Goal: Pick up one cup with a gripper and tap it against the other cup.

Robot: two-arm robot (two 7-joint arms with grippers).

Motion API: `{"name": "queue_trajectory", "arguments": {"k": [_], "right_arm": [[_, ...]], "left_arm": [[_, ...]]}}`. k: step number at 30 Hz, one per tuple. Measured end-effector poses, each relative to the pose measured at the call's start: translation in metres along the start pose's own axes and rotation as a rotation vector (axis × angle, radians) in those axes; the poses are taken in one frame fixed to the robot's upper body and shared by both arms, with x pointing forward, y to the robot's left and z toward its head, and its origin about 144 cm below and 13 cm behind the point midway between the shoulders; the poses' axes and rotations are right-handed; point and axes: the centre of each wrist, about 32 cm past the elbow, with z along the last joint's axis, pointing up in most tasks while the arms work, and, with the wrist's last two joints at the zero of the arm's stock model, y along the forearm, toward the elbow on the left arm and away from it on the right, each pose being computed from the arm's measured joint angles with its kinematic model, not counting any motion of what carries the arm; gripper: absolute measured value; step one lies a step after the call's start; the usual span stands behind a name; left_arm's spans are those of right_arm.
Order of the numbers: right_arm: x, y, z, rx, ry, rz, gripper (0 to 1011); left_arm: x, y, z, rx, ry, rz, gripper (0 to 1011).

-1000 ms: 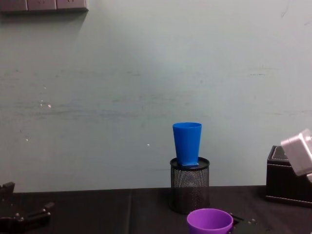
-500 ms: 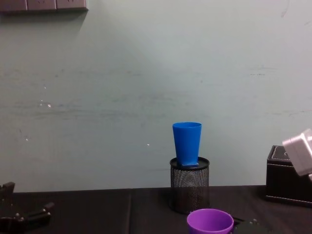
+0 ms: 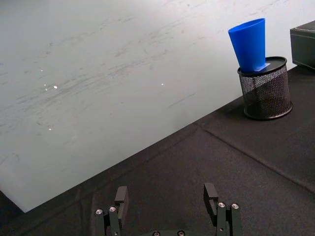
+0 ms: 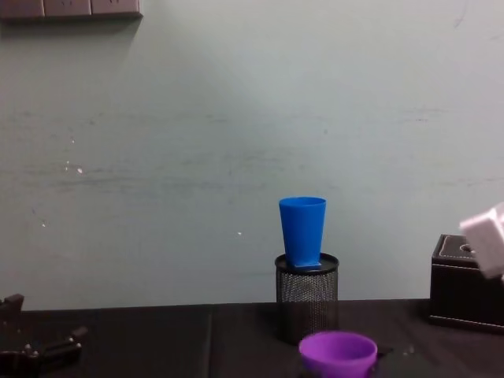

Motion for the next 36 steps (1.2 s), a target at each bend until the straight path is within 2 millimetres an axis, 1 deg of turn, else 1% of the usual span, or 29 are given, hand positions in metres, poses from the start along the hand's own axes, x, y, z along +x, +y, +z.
{"name": "queue_trajectory", "arguments": {"k": [1, 3, 4, 7, 8, 12, 13, 16, 19, 25, 36], "right_arm": [[0.0, 0.0, 0.002, 0.007, 0.007, 0.002, 741], [0.001, -0.002, 0.015, 0.026, 0.016, 0.011, 741], [0.001, -0.002, 0.025, 0.029, 0.016, 0.017, 741], [0.001, -0.004, 0.043, 0.026, 0.008, 0.024, 741], [0.002, -0.005, 0.056, 0.022, -0.001, 0.026, 741], [0.002, -0.006, 0.079, 0.01, -0.012, 0.026, 741], [0.003, -0.007, 0.09, 0.001, -0.01, 0.025, 741], [0.004, -0.009, 0.109, -0.014, 0.002, 0.026, 741], [0.004, -0.01, 0.121, -0.022, 0.018, 0.028, 741], [0.003, -0.011, 0.135, -0.024, 0.034, 0.039, 741], [0.001, -0.012, 0.138, -0.019, 0.041, 0.044, 741]], "left_arm": [[0.0, 0.0, 0.0, 0.0, 0.0, 0.0, 1005], [0.0, 0.0, 0.0, 0.0, 0.0, 0.0, 1005], [0.0, 0.0, 0.0, 0.0, 0.0, 0.0, 1005], [0.0, 0.0, 0.0, 0.0, 0.0, 0.0, 1004], [0.0, 0.0, 0.0, 0.0, 0.0, 0.0, 1005], [0.0, 0.0, 0.0, 0.0, 0.0, 0.0, 1005], [0.0, 0.0, 0.0, 0.0, 0.0, 0.0, 1005], [0.0, 0.0, 0.0, 0.0, 0.0, 0.0, 1004], [0.0, 0.0, 0.0, 0.0, 0.0, 0.0, 1005], [0.0, 0.0, 0.0, 0.0, 0.0, 0.0, 1004], [0.0, 0.0, 0.0, 0.0, 0.0, 0.0, 1005]]}}
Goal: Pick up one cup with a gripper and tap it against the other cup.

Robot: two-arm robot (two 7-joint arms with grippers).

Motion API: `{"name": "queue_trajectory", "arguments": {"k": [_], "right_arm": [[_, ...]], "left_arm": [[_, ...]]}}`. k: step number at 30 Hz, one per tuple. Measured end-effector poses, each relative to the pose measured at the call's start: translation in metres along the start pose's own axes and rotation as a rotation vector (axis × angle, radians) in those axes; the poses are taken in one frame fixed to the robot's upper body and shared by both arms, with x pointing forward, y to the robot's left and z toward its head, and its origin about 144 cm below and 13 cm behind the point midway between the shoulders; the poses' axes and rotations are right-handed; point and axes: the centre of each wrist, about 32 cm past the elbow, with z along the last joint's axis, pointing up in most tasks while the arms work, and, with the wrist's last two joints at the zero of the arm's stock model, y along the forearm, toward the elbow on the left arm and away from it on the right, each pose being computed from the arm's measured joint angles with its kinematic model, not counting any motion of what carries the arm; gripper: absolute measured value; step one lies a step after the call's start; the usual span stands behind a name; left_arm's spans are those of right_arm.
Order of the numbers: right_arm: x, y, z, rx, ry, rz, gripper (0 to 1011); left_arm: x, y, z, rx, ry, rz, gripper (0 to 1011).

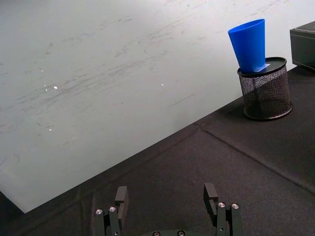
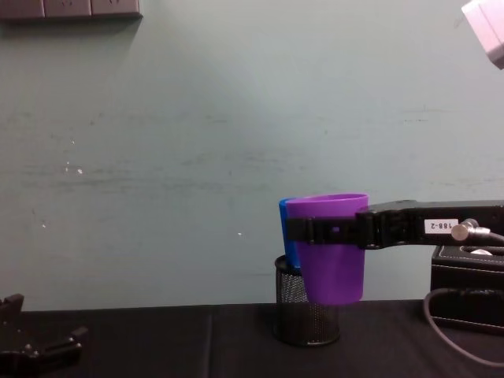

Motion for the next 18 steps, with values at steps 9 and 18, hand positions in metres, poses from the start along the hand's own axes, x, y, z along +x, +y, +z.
{"name": "queue_trajectory", "arguments": {"k": [9, 18], "right_arm": [[0.0002, 0.0, -0.0003, -0.002, -0.002, -0.001, 741], [0.0003, 0.0001, -0.0005, -0.002, -0.002, -0.001, 741]], "left_arm": [[0.0, 0.0, 0.0, 0.0, 0.0, 0.0, 1005], [0.0, 0.0, 0.0, 0.0, 0.0, 0.0, 1005]]}}
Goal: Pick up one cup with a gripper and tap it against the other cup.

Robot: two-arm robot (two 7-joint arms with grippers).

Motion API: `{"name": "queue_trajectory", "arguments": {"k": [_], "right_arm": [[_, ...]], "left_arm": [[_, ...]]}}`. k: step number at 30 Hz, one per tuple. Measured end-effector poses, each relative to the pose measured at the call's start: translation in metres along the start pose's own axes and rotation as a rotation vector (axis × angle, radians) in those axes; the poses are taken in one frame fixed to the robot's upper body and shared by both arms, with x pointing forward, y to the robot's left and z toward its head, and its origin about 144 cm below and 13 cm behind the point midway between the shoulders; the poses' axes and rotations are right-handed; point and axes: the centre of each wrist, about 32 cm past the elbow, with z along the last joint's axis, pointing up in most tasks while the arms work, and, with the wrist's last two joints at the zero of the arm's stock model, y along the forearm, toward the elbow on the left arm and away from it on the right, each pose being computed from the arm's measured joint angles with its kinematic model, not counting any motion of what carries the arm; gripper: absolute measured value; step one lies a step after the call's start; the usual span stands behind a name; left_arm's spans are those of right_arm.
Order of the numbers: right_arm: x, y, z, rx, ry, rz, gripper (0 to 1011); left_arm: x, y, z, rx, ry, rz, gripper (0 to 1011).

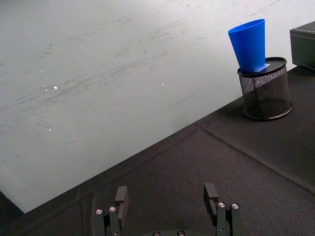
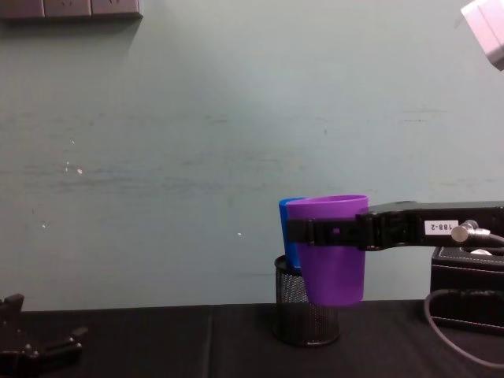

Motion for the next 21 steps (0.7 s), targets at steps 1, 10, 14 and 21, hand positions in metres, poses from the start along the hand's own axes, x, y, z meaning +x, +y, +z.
{"name": "queue_trajectory", "arguments": {"k": [1, 10, 14, 21], "right_arm": [[0.0, 0.0, 0.0, 0.0, 0.0, 0.0, 742], [0.0, 0.0001, -0.0001, 0.0, -0.001, 0.001, 741], [0.0, 0.0001, -0.0001, 0.0, -0.001, 0.001, 741], [0.0, 0.0001, -0.0001, 0.0, -0.001, 0.001, 741]], "left_arm": [[0.0, 0.0, 0.0, 0.0, 0.0, 0.0, 1005], [0.0, 0.0, 0.0, 0.0, 0.0, 0.0, 1005], [0.0, 0.0, 0.0, 0.0, 0.0, 0.0, 1005], [0.0, 0.0, 0.0, 0.0, 0.0, 0.0, 1004]]}}
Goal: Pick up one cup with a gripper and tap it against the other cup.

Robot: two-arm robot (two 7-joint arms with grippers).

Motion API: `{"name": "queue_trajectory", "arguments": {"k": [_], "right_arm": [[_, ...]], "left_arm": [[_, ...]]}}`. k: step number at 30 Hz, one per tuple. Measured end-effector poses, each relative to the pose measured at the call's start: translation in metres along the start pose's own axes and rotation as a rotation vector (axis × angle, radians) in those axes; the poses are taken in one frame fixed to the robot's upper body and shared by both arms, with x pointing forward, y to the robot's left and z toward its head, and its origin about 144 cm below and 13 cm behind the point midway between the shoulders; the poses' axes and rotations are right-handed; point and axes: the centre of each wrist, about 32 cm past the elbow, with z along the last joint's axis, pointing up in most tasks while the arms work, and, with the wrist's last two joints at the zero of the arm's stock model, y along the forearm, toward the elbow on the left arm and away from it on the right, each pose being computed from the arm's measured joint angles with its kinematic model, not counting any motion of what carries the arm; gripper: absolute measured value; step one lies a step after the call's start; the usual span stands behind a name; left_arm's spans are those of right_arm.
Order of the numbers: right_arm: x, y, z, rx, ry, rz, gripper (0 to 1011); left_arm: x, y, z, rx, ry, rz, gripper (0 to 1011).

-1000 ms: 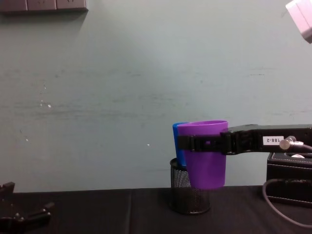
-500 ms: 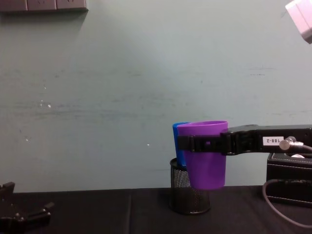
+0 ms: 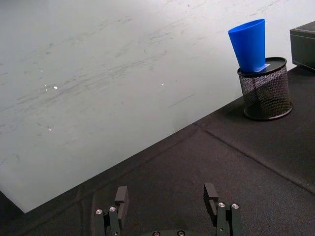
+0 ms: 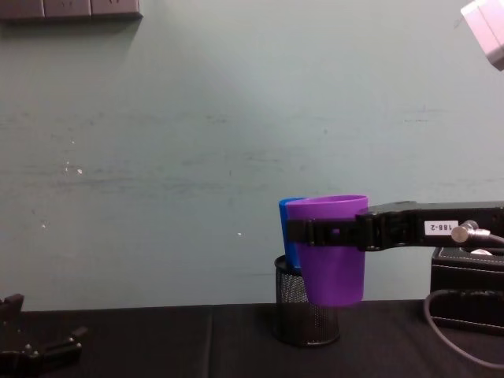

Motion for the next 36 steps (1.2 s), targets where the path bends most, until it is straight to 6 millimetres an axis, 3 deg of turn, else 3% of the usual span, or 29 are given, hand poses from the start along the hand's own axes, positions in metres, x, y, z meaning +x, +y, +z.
{"name": "queue_trajectory", "arguments": {"k": [36], "right_arm": [[0.0, 0.0, 0.0, 0.0, 0.0, 0.0, 741]], "left_arm": [[0.0, 0.0, 0.0, 0.0, 0.0, 0.0, 1005]]}}
